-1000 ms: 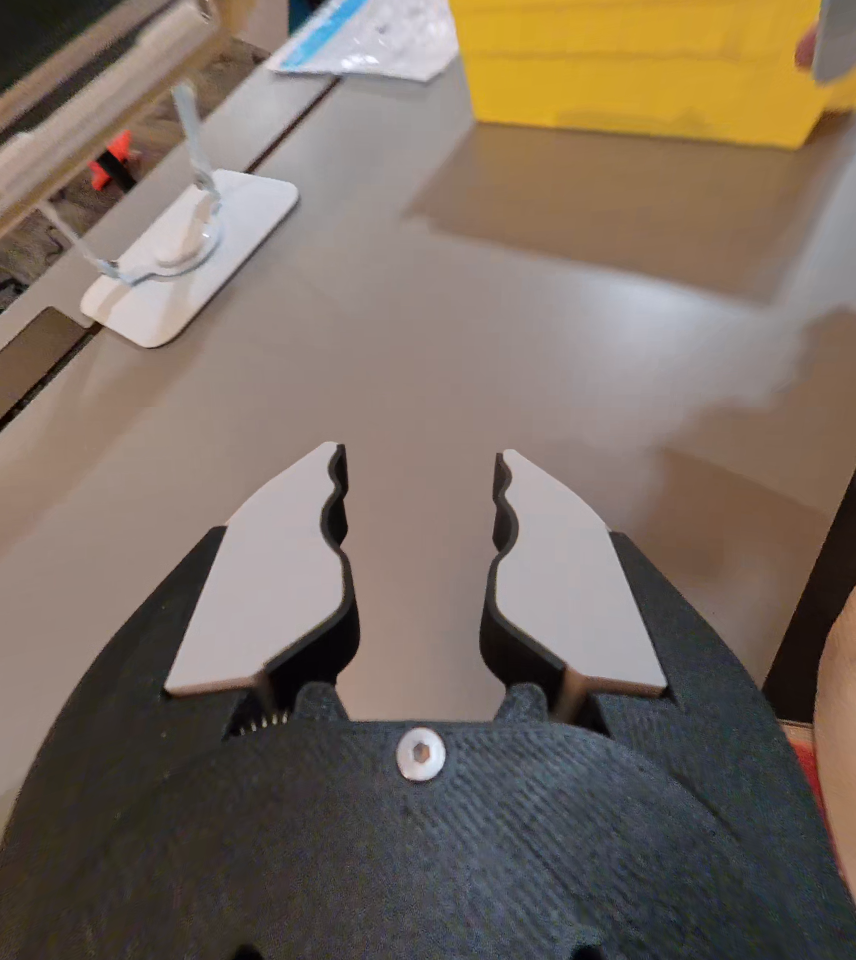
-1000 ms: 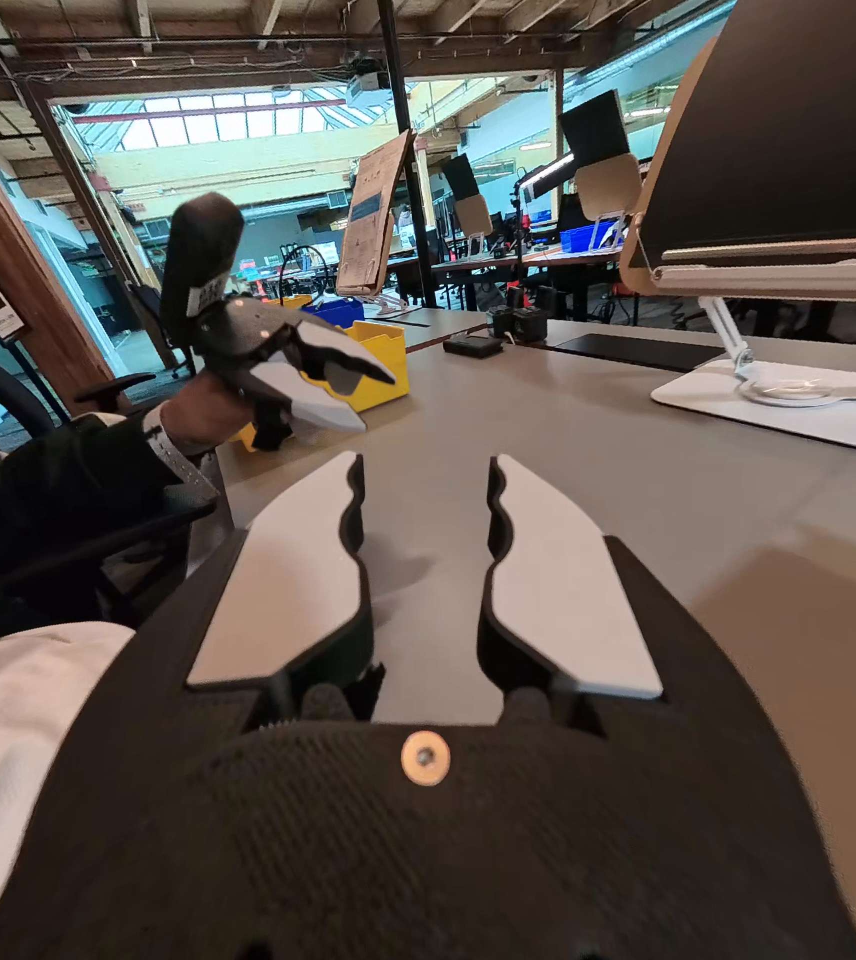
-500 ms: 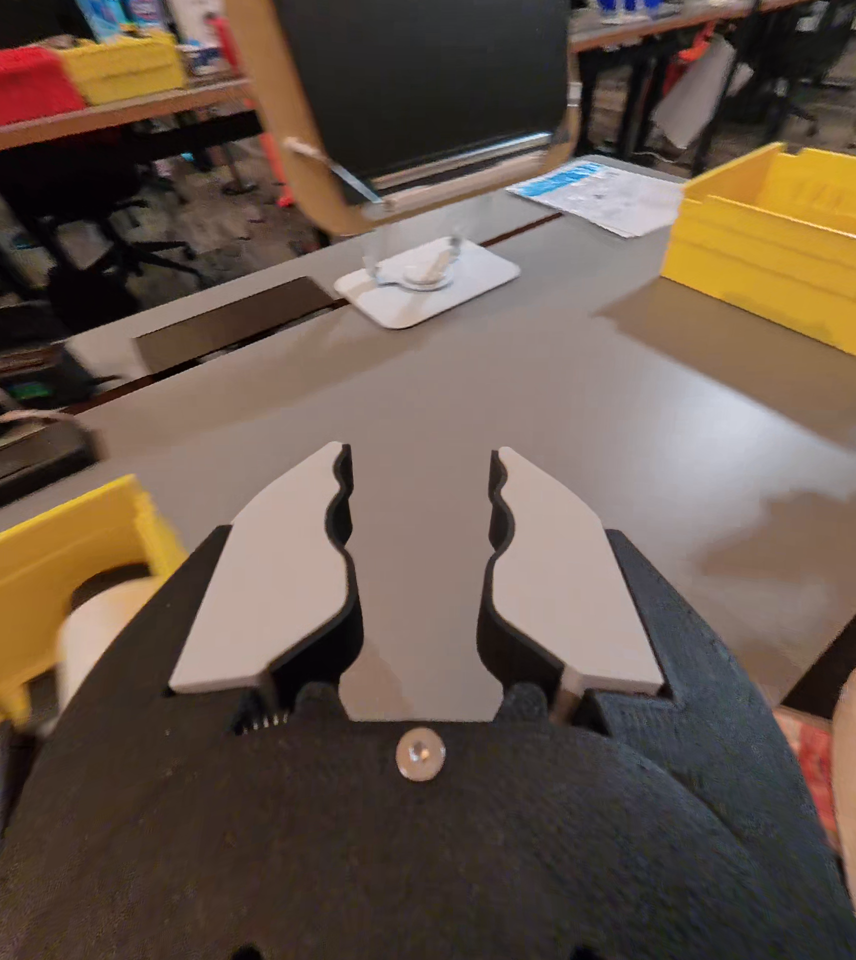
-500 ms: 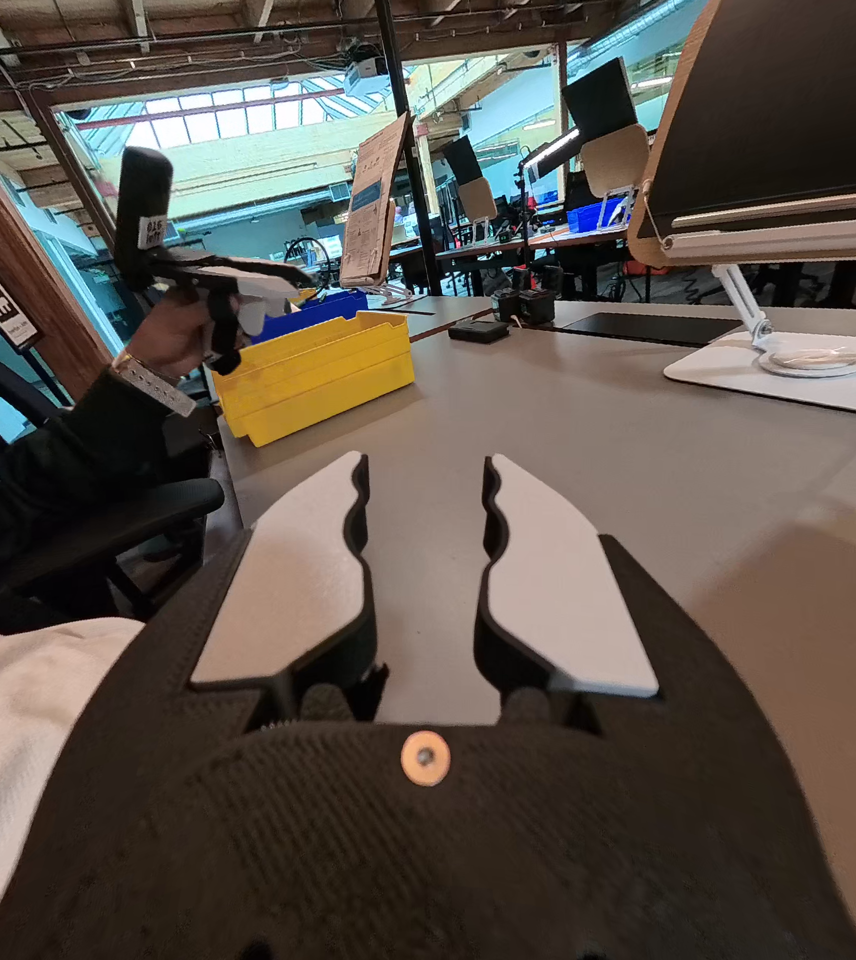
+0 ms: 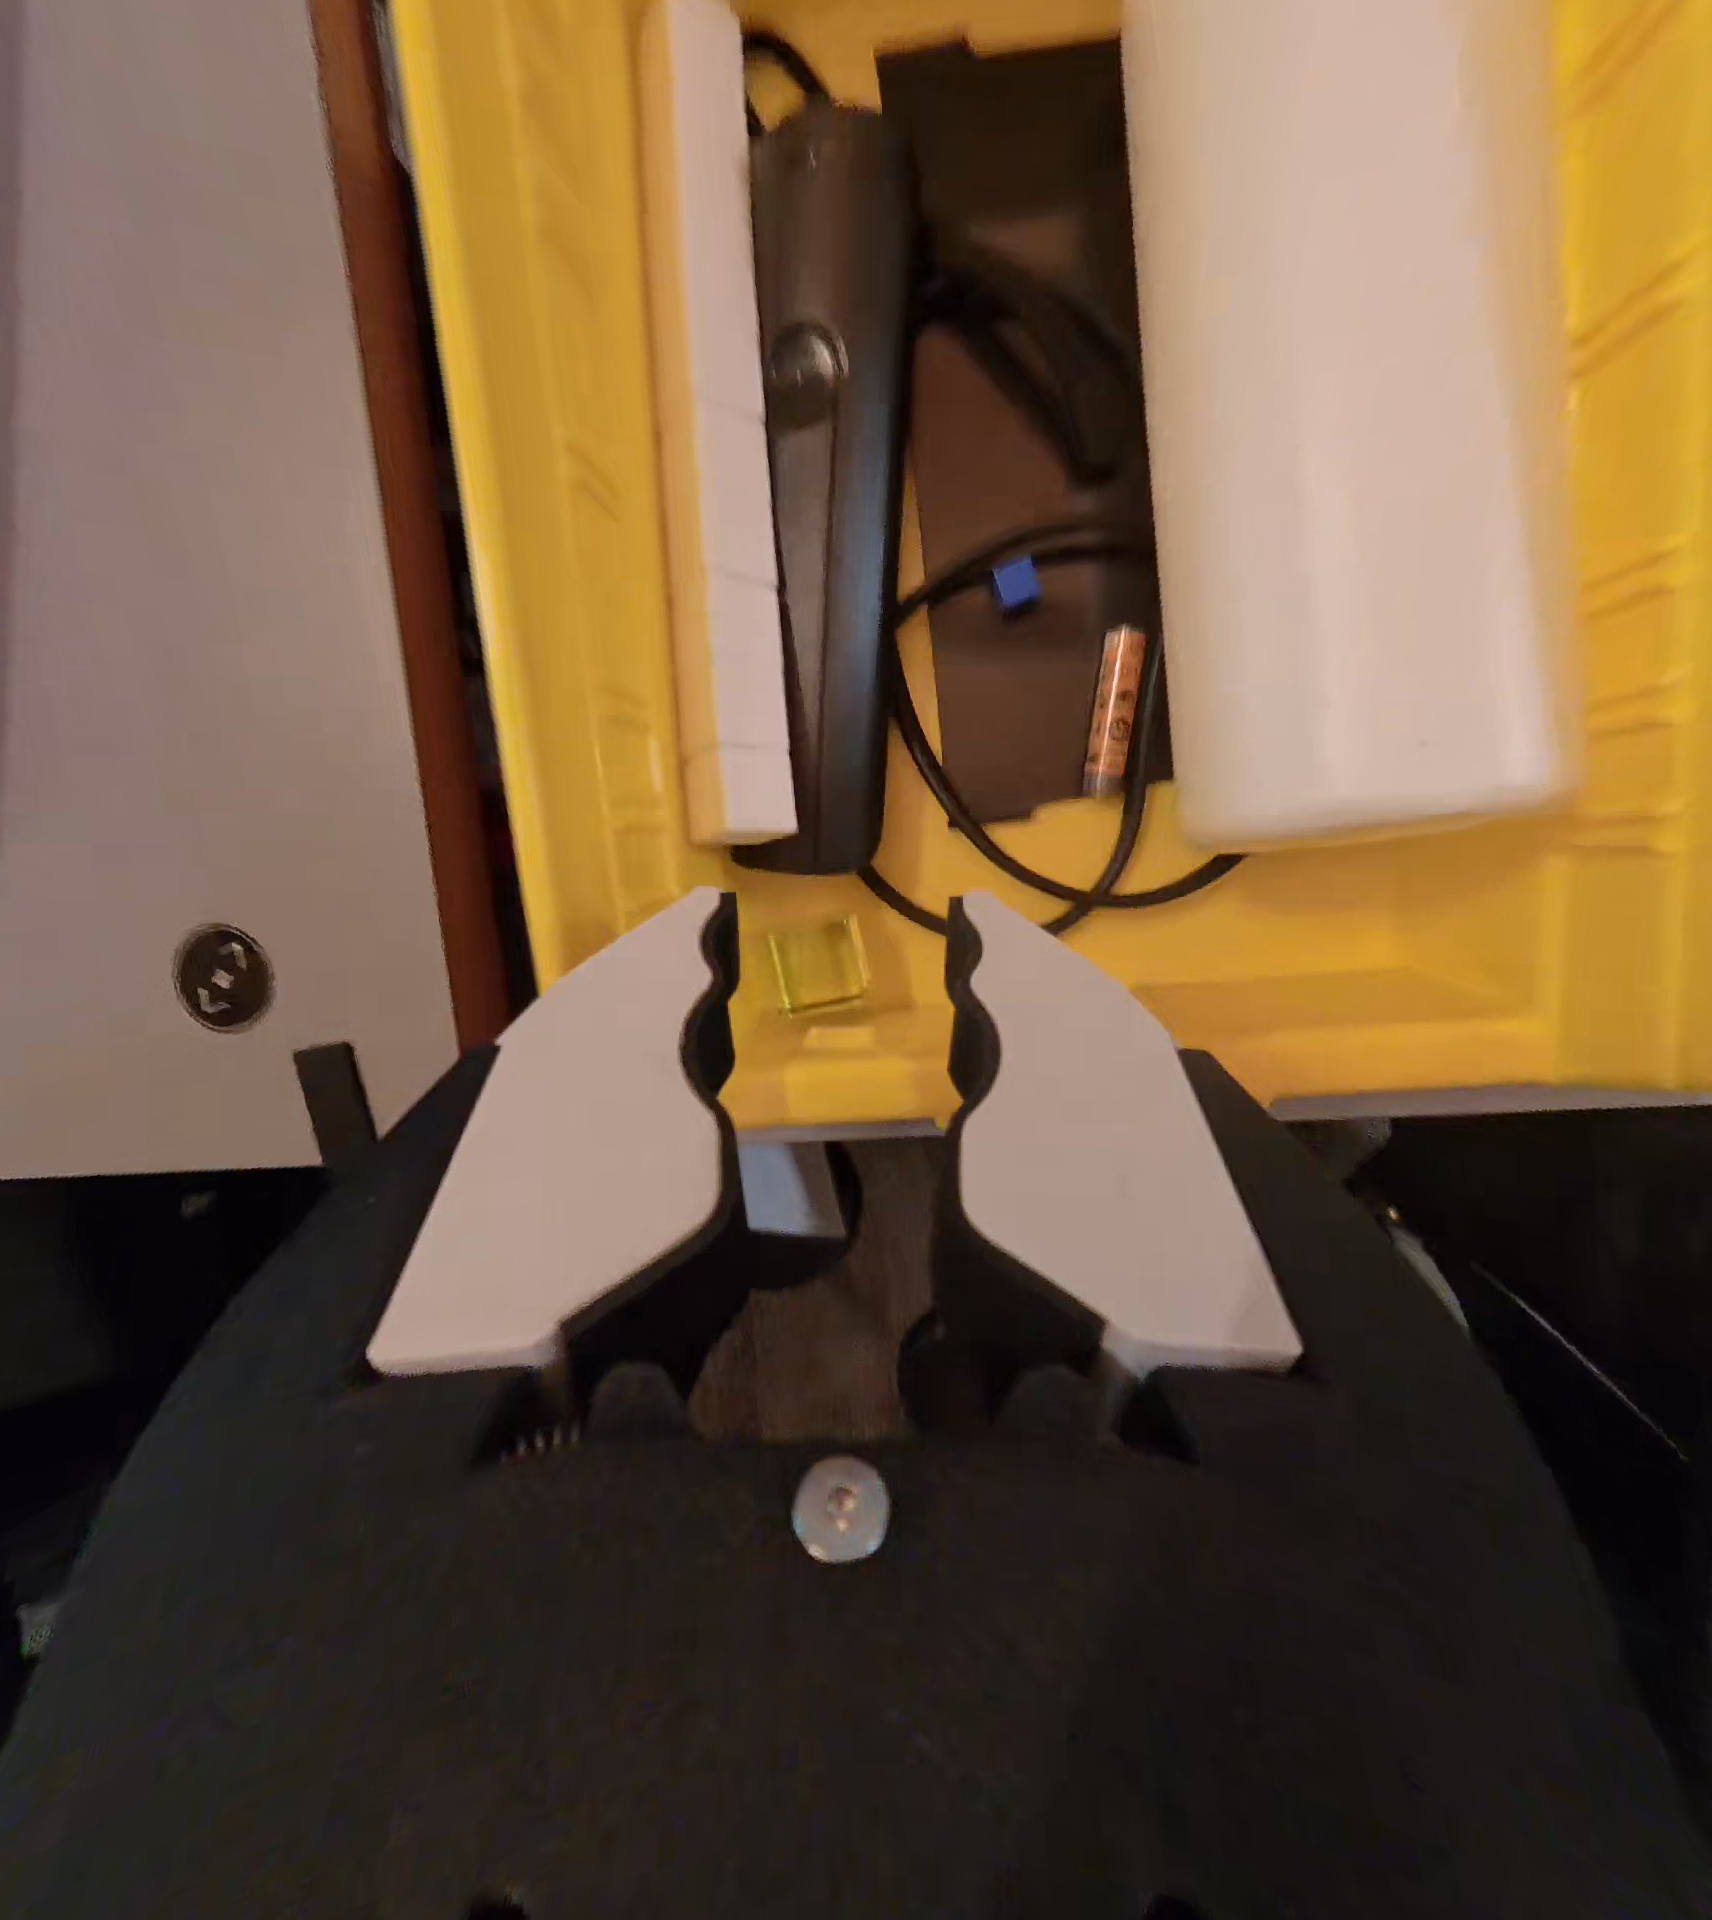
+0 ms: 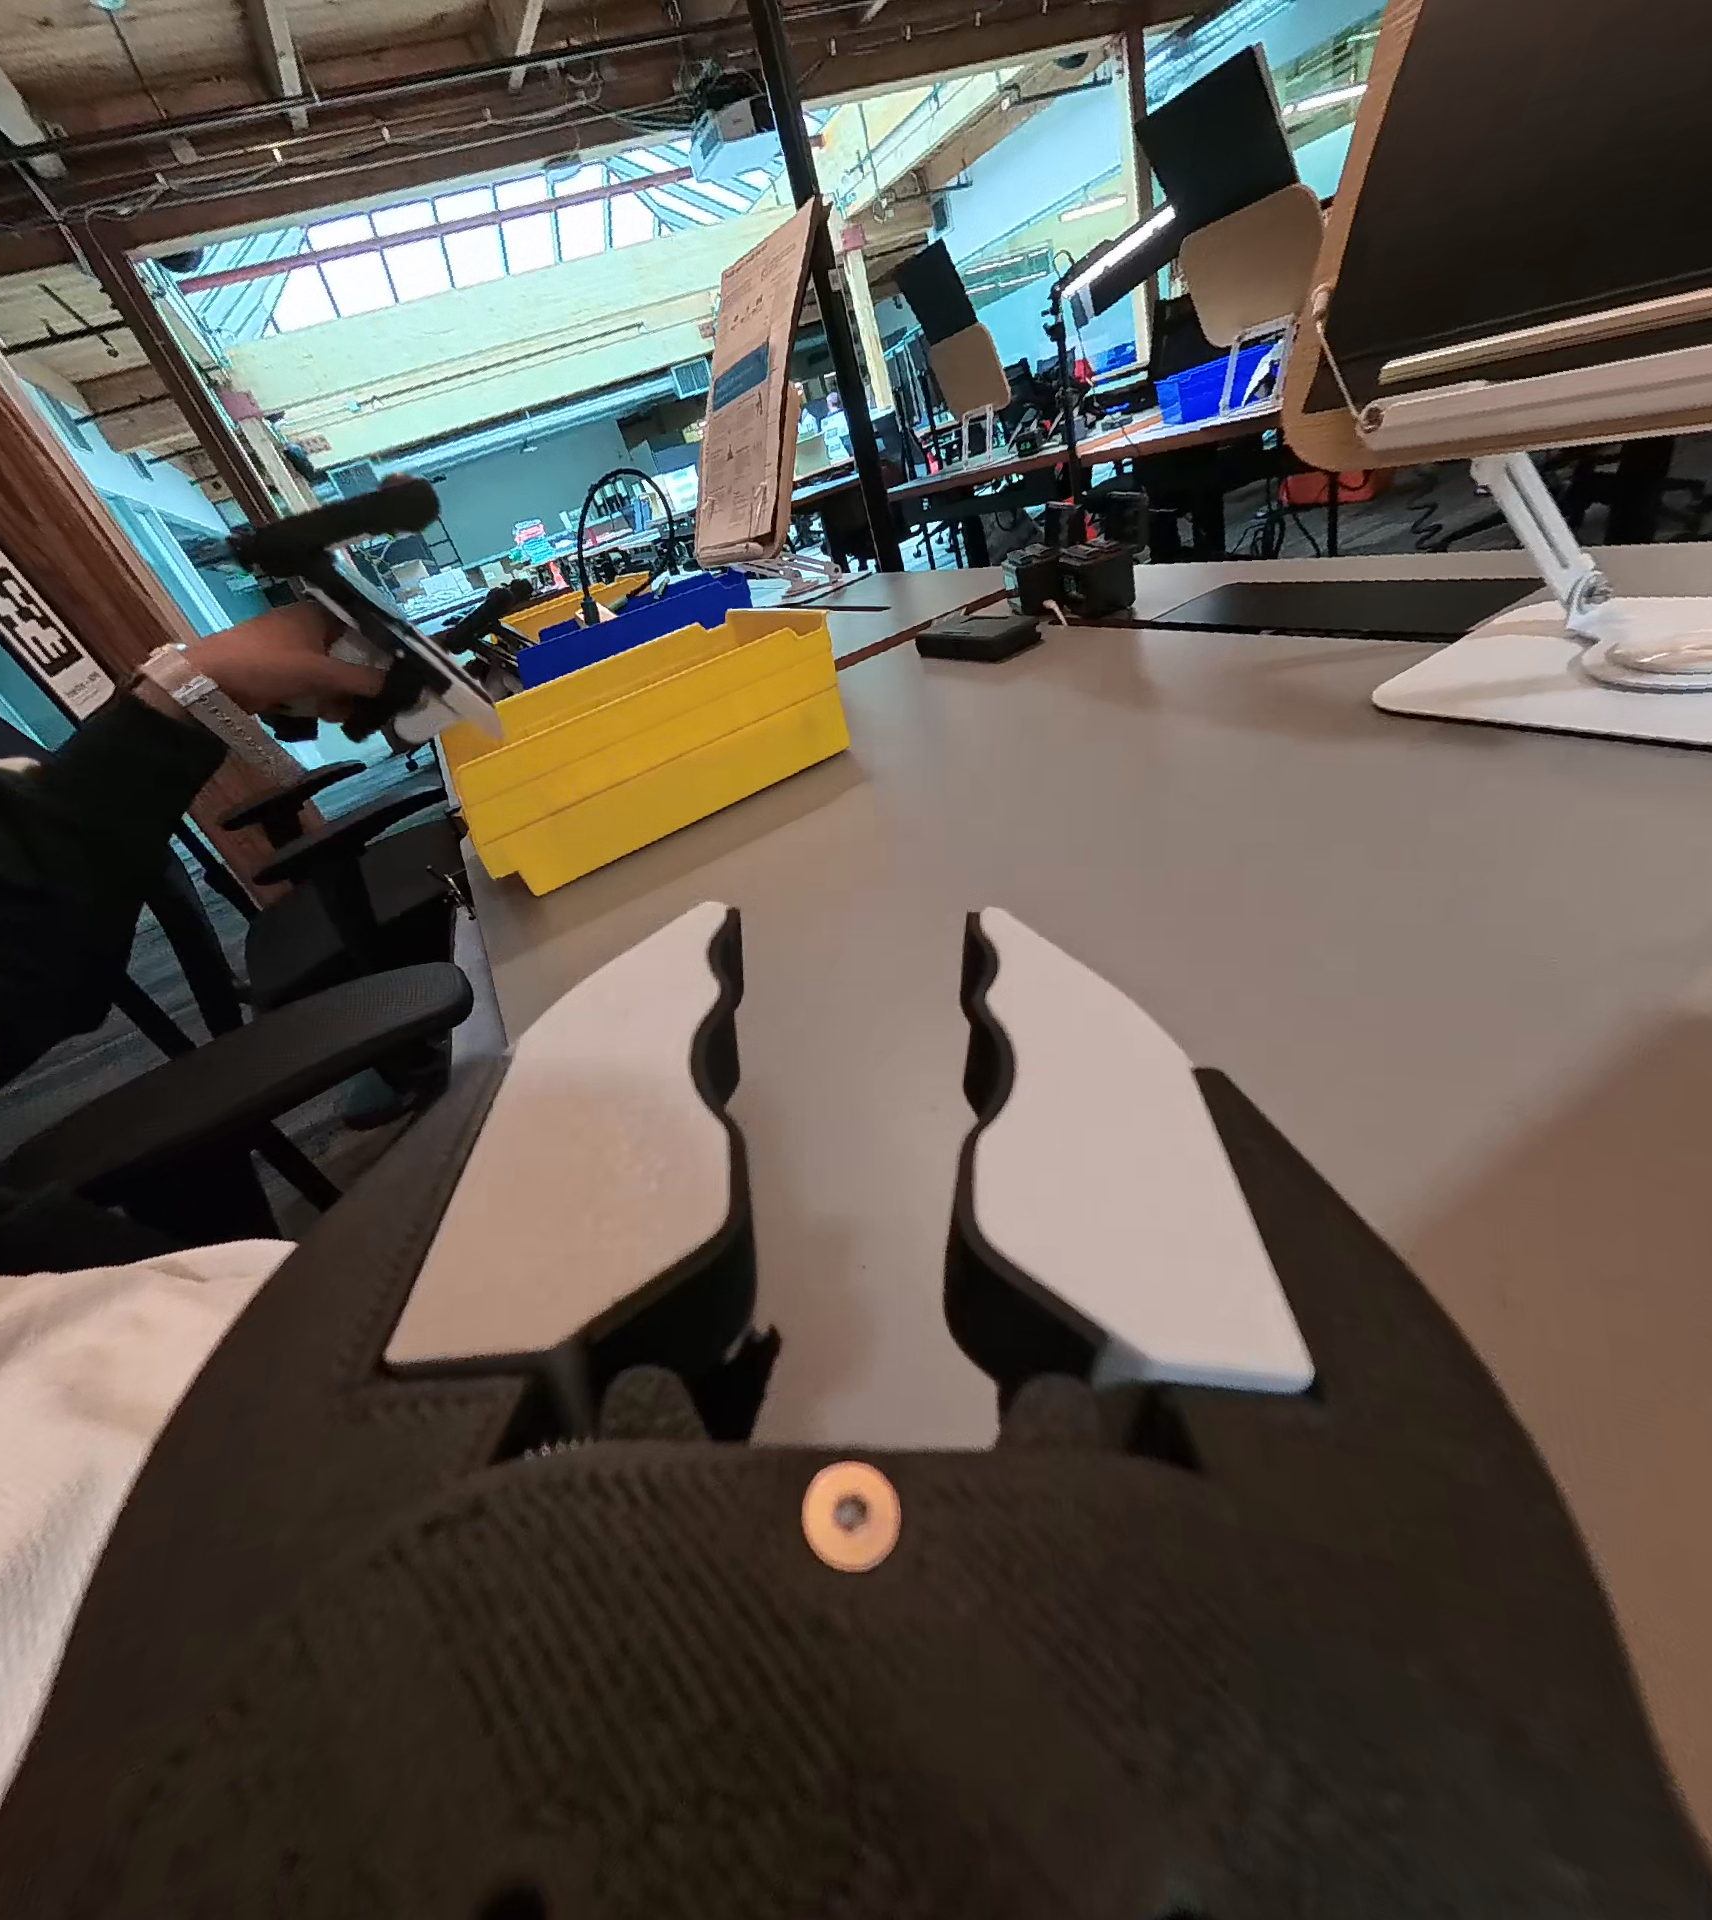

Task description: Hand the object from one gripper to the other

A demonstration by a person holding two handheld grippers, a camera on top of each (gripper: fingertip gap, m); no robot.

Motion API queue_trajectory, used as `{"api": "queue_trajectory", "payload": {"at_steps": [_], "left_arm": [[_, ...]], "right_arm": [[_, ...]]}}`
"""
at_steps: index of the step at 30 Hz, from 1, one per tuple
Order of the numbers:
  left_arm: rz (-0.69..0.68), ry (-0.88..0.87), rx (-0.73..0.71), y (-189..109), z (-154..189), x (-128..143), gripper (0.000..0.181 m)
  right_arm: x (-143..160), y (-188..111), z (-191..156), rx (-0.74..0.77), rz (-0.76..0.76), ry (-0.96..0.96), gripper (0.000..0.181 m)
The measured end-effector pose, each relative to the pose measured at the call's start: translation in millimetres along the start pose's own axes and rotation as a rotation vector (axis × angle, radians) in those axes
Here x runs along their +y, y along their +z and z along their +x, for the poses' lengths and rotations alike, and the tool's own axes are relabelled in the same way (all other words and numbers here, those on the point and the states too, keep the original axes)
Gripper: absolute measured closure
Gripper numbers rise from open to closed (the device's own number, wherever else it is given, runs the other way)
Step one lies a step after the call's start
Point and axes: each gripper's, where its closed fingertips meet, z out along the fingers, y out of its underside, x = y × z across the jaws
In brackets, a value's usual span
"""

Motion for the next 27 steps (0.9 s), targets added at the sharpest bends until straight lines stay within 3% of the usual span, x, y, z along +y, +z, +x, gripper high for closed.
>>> {"api": "queue_trajectory", "payload": {"at_steps": [1, 6, 11, 14, 20, 24, 25, 27], "left_arm": [[-0.045, -0.002, 0.017, 5, 3, 5, 0.144], [-0.330, -0.009, -0.037, 32, 5, 36, 0.143], [-0.362, -0.071, -0.056, 43, -1, 33, 0.143], [-0.460, -0.089, -0.077, 47, -5, 48, 0.138], [-0.479, -0.098, -0.057, 54, -2, 51, 0.137], [-0.399, -0.113, 0.170, 50, 27, 34, 0.154], [-0.384, -0.114, 0.173, 49, 27, 32, 0.154], [-0.391, -0.098, 0.010, 48, 3, 33, 0.150]], "right_arm": [[0, 0, 0, -0.001, 0.001, 0.002, 0.140], [-5, -5, 1, 0.001, 0.028, 0.017, 0.140], [-6, -5, 2, -0.001, 0.035, 0.031, 0.140], [-5, -4, 1, -0.003, 0.029, 0.025, 0.141], [-7, -5, 1, 0.003, 0.032, 0.013, 0.141], [-9, -6, 2, 0.005, 0.041, 0.021, 0.141], [-9, -6, 2, 0.006, 0.042, 0.021, 0.141], [-9, -6, 3, 0.007, 0.042, 0.021, 0.141]]}}
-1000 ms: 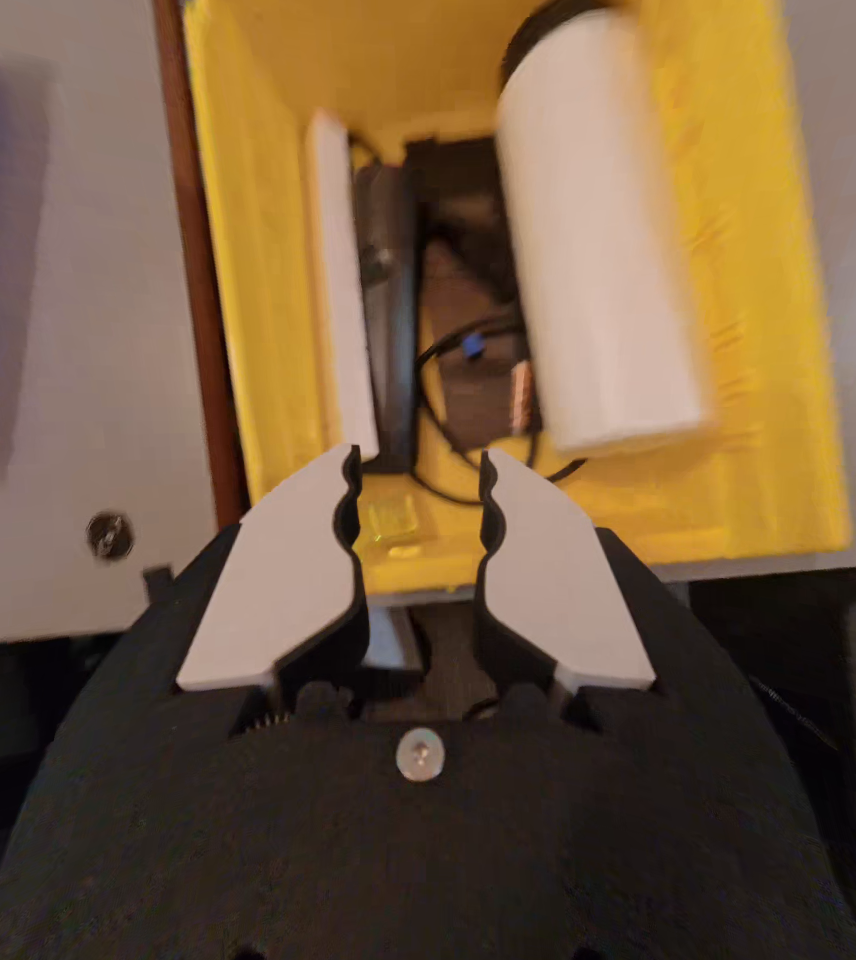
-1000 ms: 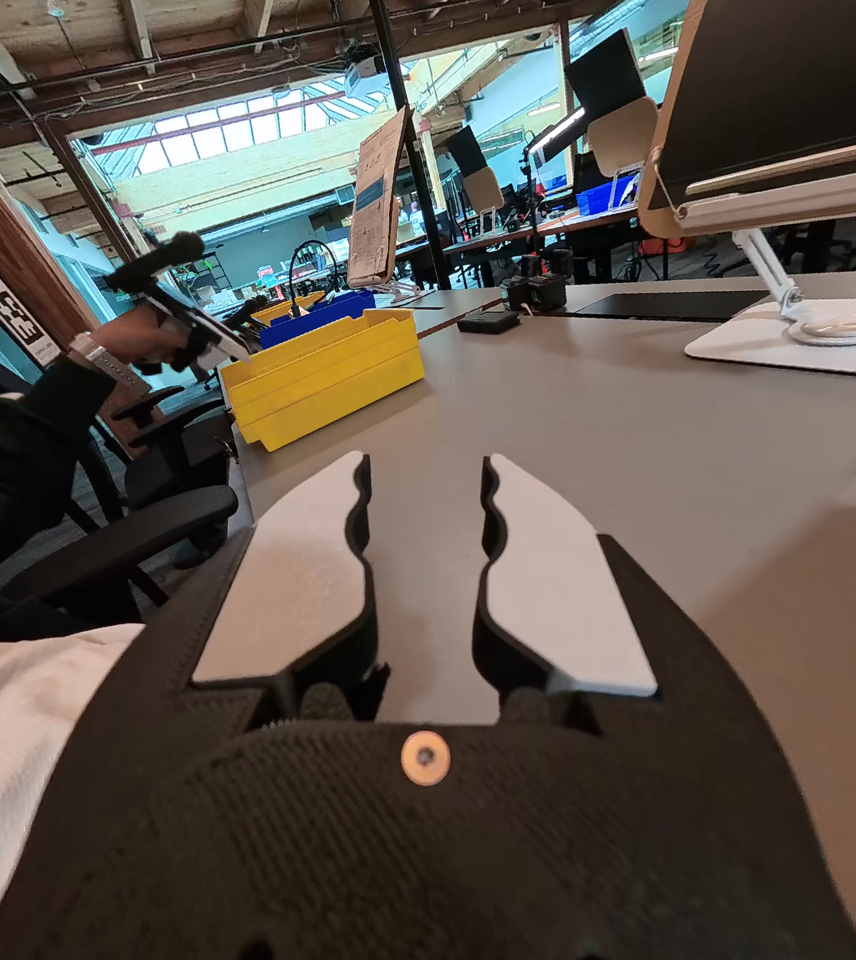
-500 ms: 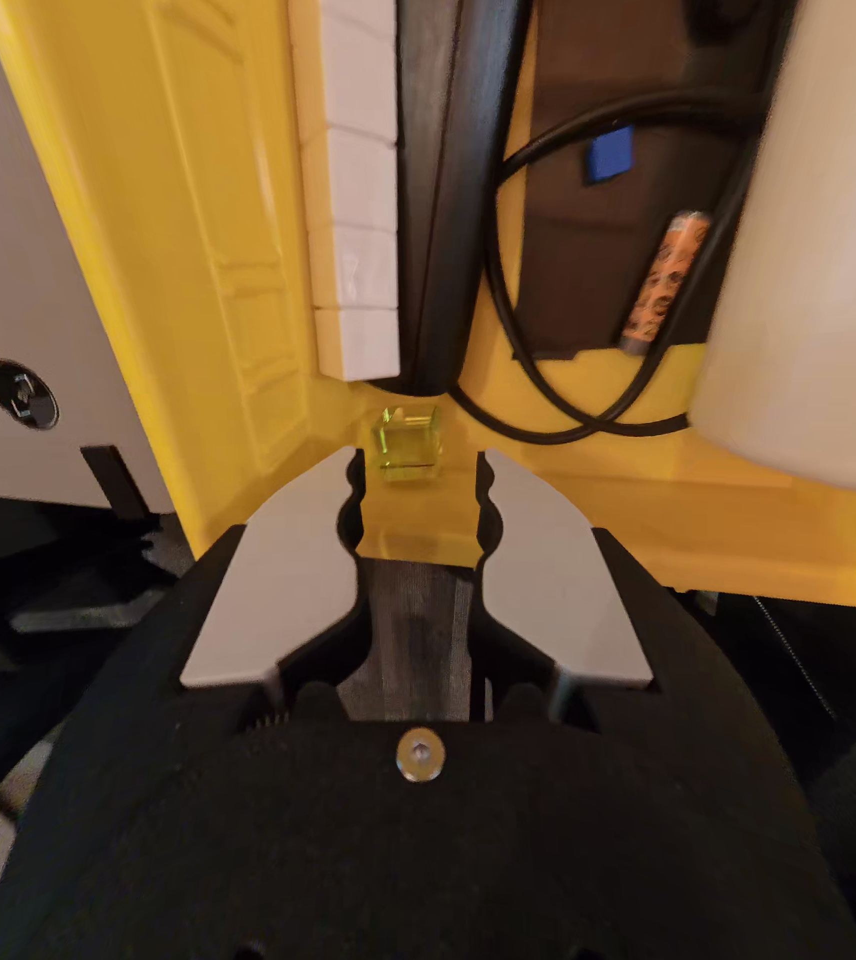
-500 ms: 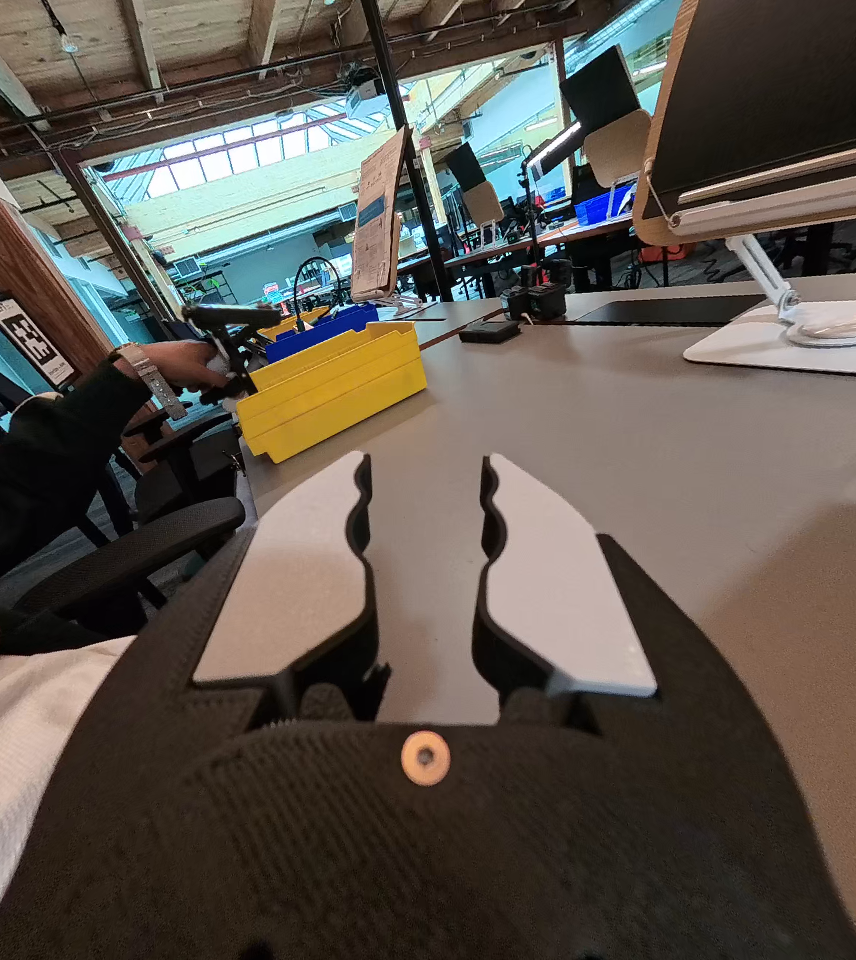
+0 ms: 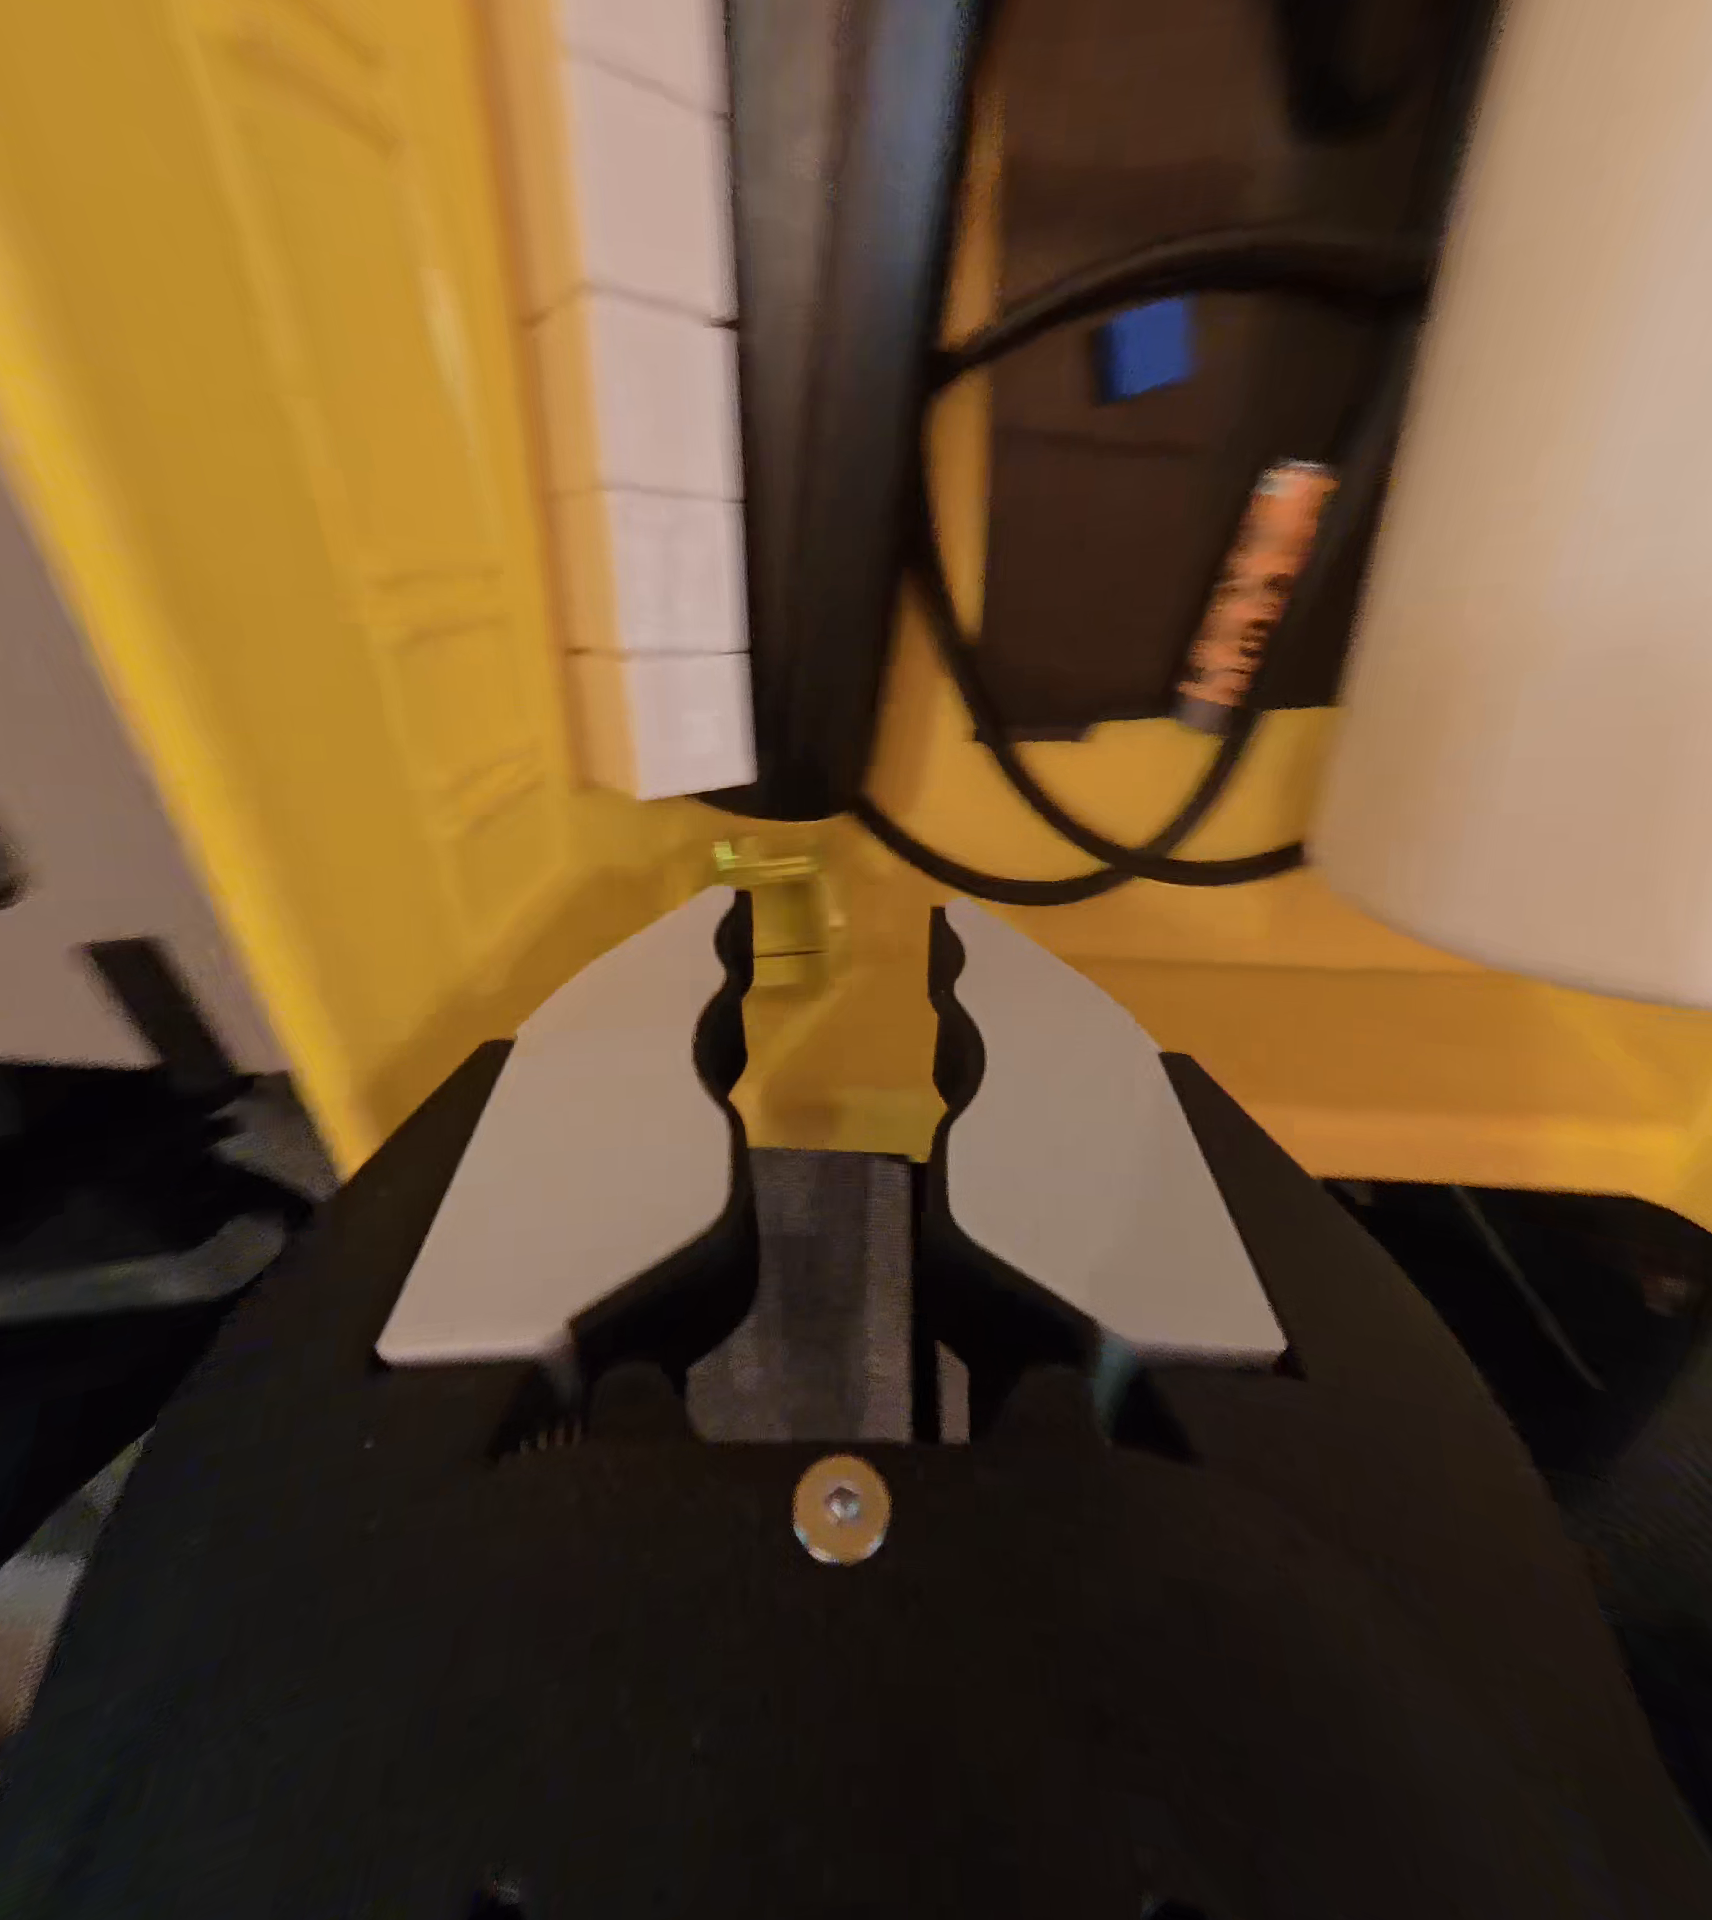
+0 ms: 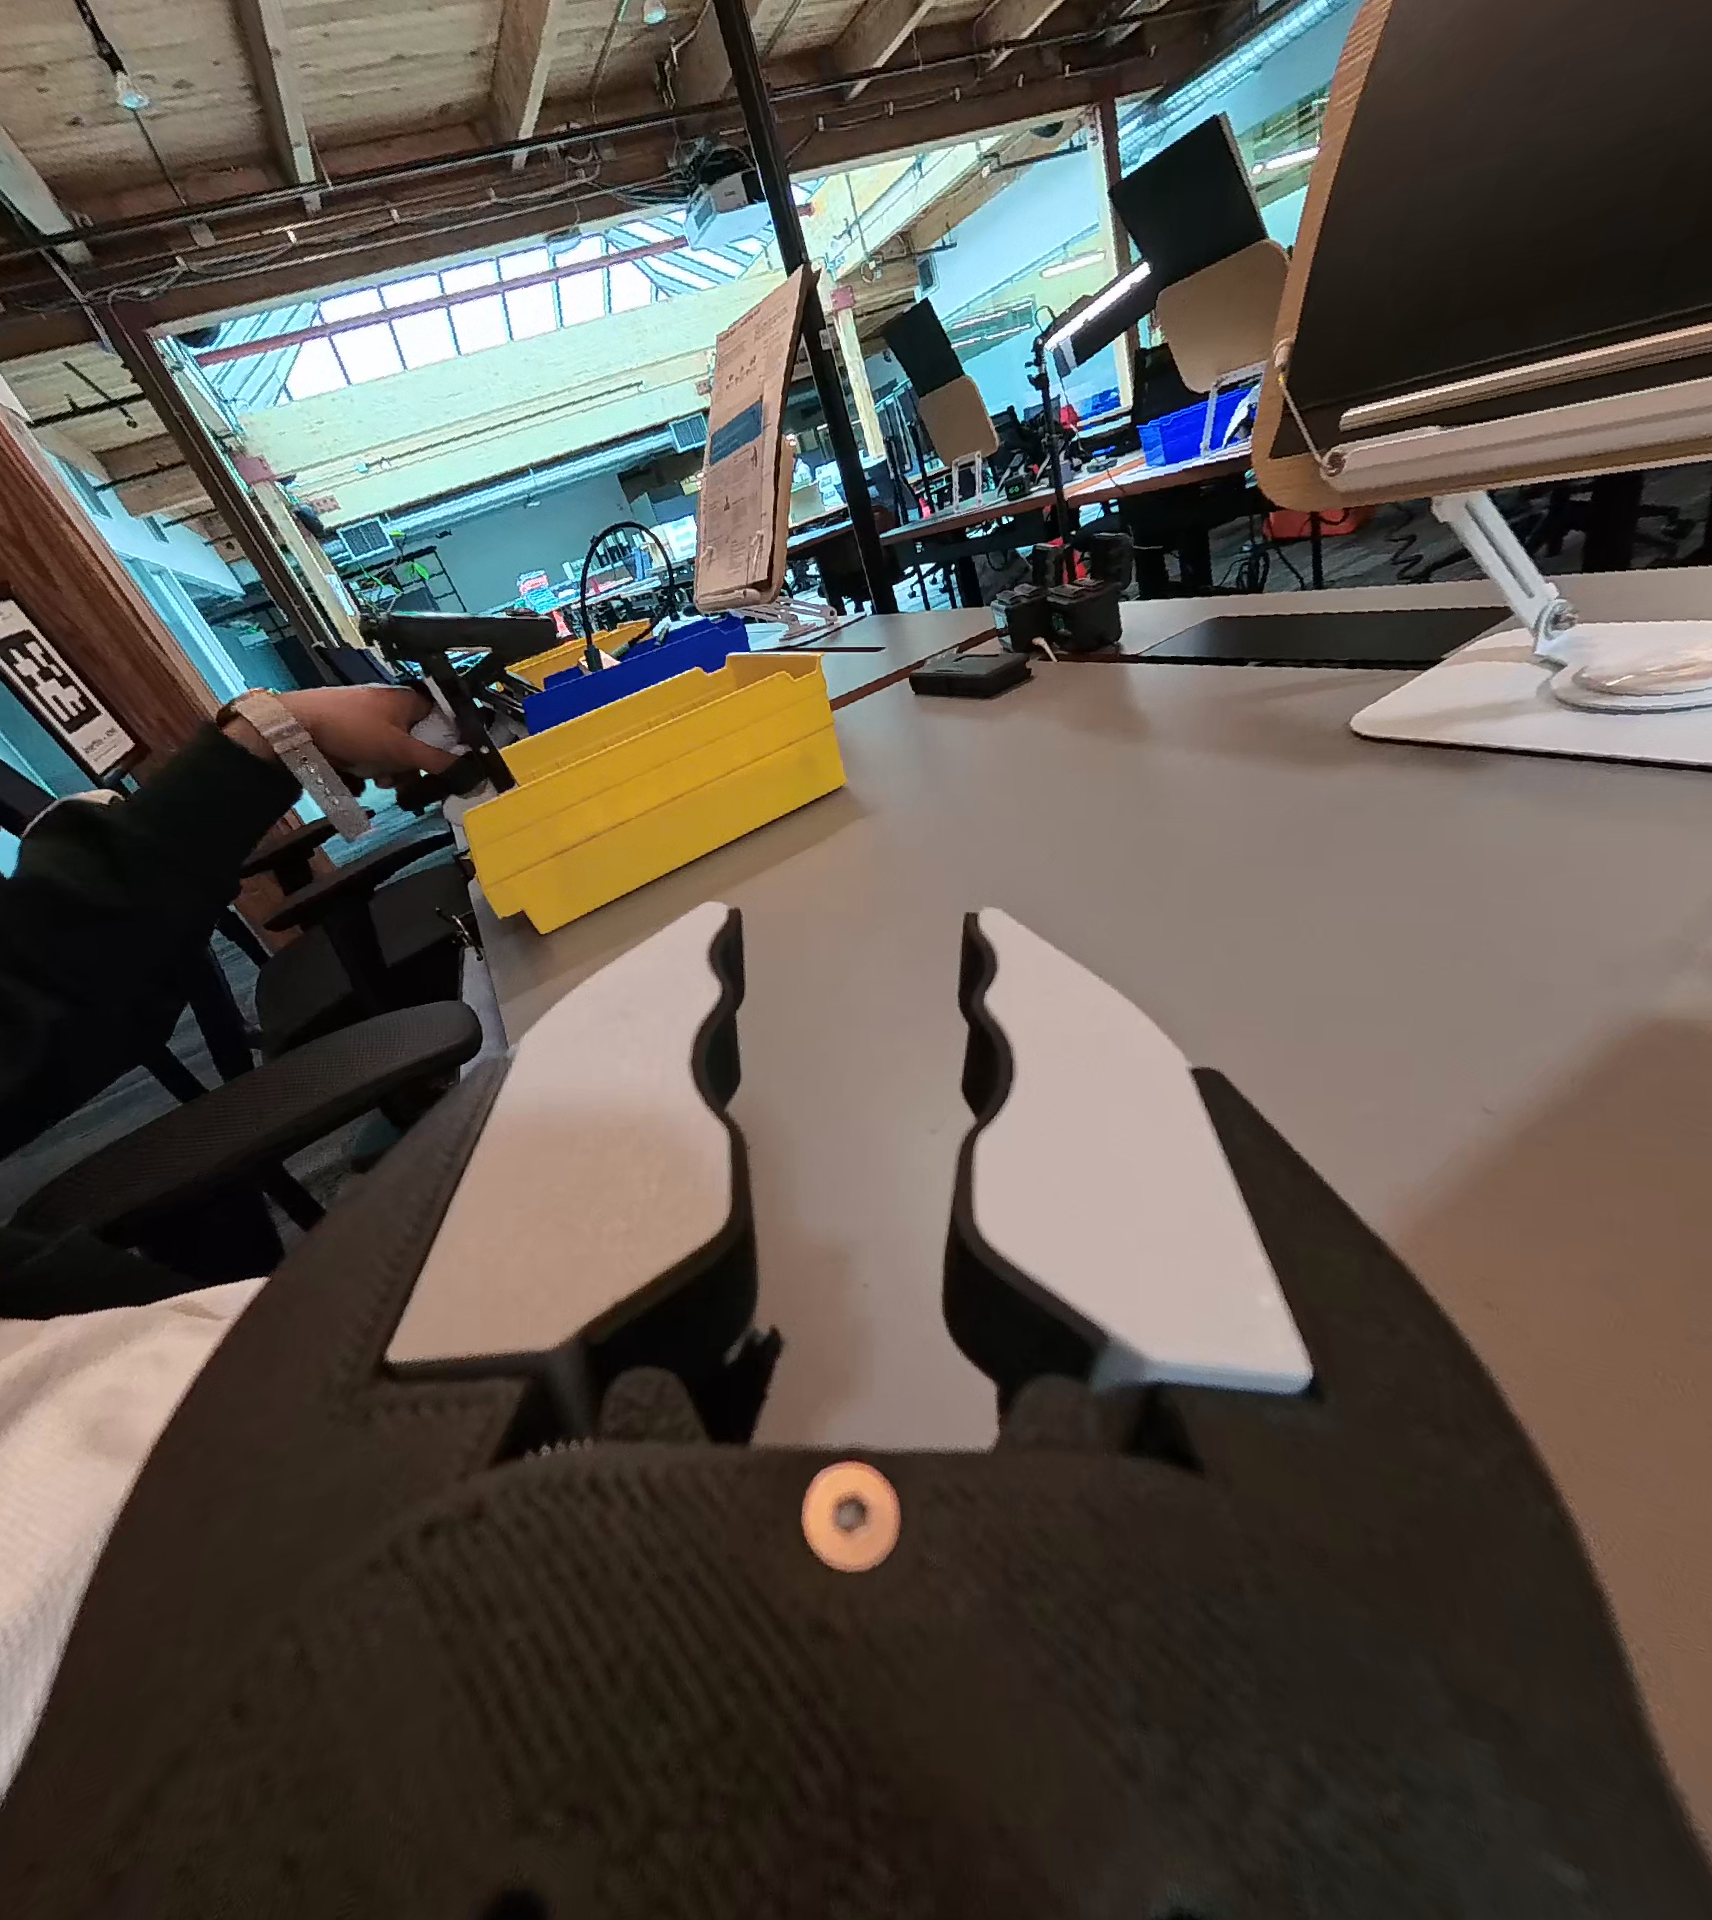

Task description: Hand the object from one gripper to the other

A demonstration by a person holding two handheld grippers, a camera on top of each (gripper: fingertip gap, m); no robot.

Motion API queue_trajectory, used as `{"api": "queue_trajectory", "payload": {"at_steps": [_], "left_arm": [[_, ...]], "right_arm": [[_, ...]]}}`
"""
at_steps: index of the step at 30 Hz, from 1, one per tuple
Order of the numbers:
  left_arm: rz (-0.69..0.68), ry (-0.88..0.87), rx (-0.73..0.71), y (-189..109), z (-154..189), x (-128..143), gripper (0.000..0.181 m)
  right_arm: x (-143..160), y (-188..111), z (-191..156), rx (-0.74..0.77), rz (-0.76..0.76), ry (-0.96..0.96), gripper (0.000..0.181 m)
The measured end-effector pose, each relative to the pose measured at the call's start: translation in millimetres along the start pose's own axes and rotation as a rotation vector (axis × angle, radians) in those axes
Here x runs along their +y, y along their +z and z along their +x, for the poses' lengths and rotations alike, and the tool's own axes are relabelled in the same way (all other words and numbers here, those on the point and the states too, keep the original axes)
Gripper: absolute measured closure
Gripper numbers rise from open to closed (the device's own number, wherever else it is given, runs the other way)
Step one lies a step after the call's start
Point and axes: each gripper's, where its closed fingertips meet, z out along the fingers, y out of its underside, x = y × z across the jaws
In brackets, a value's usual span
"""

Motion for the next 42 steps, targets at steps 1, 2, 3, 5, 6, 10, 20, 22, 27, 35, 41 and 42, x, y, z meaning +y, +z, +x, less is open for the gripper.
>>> {"api": "queue_trajectory", "payload": {"at_steps": [1, 2, 3, 5, 6, 10, 20, 22, 27, 35, 41, 42], "left_arm": [[0.002, -0.005, -0.038, -1, -5, 0, 0.149], [-0.006, -0.009, -0.042, 1, -6, 1, 0.149], [-0.029, -0.007, -0.050, 4, -6, 3, 0.148], [-0.101, -0.002, -0.131, 11, -15, 12, 0.148], [-0.115, 0.004, -0.130, 15, -13, 14, 0.145], [-0.112, 0.012, -0.107, 18, -6, 10, 0.146], [-0.003, 0.017, -0.016, 8, 7, -3, 0.160], [-0.045, 0.025, -0.027, 9, 7, 3, 0.158], [-0.081, 0.025, -0.011, 9, 6, 2, 0.153], [-0.200, 0.077, 0.022, 15, 11, 16, 0.149], [-0.249, 0.144, 0.024, 20, 10, 19, 0.156], [-0.234, 0.152, 0.024, 18, 11, 18, 0.155]], "right_arm": [[0, 0, 0, 0.000, 0.000, 0.000, 0.141], [0, 0, 0, 0.000, -0.001, -0.001, 0.141], [0, 0, 0, -0.001, -0.002, -0.001, 0.141], [0, 0, 0, -0.001, -0.002, -0.001, 0.141], [0, 0, 0, -0.001, -0.001, -0.003, 0.141], [0, -1, -1, 0.000, 0.001, -0.003, 0.141], [0, 0, 1, 0.002, -0.002, 0.003, 0.141], [0, 0, 0, 0.001, -0.001, 0.002, 0.141], [0, -1, 0, 0.003, 0.000, 0.001, 0.141], [1, 0, 0, 0.001, -0.002, 0.003, 0.141], [0, -1, 0, 0.005, 0.003, 0.005, 0.141], [0, -1, 1, 0.006, 0.003, 0.007, 0.141]]}}
